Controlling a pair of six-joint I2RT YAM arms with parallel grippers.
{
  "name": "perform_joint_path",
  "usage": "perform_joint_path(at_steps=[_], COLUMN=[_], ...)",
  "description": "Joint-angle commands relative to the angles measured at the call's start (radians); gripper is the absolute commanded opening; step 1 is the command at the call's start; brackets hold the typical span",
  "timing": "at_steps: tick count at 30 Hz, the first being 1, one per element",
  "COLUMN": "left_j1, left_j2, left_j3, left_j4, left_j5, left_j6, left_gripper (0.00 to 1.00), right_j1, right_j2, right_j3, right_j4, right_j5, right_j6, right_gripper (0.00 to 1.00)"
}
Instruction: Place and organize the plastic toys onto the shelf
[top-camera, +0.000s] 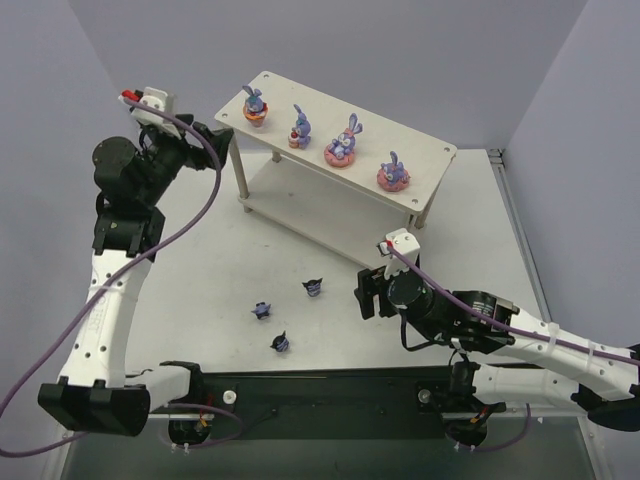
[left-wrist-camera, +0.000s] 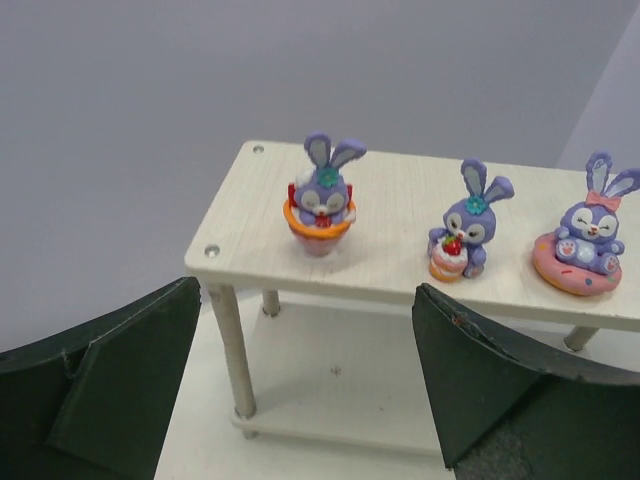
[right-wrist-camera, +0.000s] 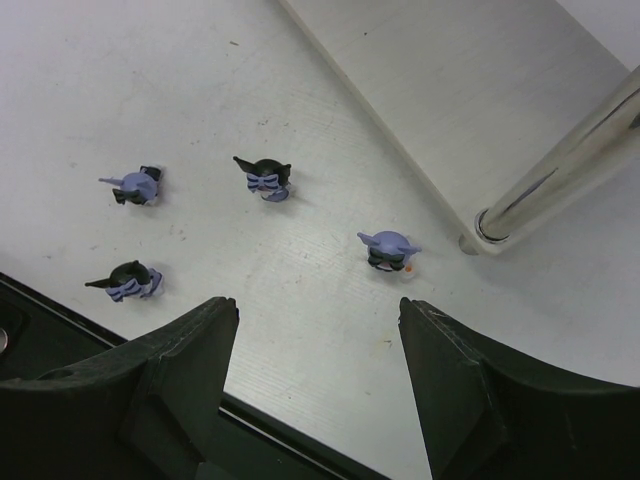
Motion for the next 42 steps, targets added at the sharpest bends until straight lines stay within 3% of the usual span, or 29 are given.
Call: perform_joint_path(at_steps=[1,10,14,17,21,26,27,31,36,42], left_j1=[0.012,-0.013,-0.043,-0.124,-0.317,-0.531,-0.612,-0.742,-0.773,-0.781], left_j2=[-0.117,-0.404,-0.512,-0.617,-0.708,-0.641,-0.598,-0.432,-0.196,-0.127], left_j3=[-0.068,-0.371,-0.557,-0.695,-0.804,-0.848,-0.849,-0.828,-0.745,-0.766], left_j4=[-0.319,-0.712,-0.722,-0.729,-0.761,-0.763,-0.748,-0.689,-0.663,-0.541], left_j5=[-0.128,-0.225,-0.159,-0.199,-0.315,-0.54,-0.587,-0.757,-0.855,-0.889], left_j6=[-0.114,-0.275,-0.46,-0.658,-0.794,-0.97,-0.988,-1.061,-1.099,-1.058], left_gripper=[0.97,0.97,0.97,0.94,0.93,0.93,0.93,0.93,0.9,0.85], right_j1=[-0.011,-0.023,-0.026,-0.028,-0.035,-0.038,-0.038,-0.046,-0.069,-0.089], right_j2=[-0.003,0.047,0.066,0.081,0.106,0.127,0.127,0.118,0.095,0.075], right_j3=[0.005,-0.017,-0.012,-0.01,-0.01,-0.015,-0.017,-0.029,-0.043,-0.056], right_j4=[-0.01,-0.009,-0.009,-0.012,-0.017,-0.026,-0.029,-0.032,-0.04,-0.04], right_j5=[0.017,-0.052,-0.072,-0.068,-0.086,-0.108,-0.108,-0.112,-0.123,-0.128], right_j6=[0.01,0.047,0.063,0.081,0.102,0.119,0.122,0.132,0.127,0.119], right_gripper=[0.67,0.67,0.66,0.65,0.65,0.64,0.64,0.64,0.64,0.64])
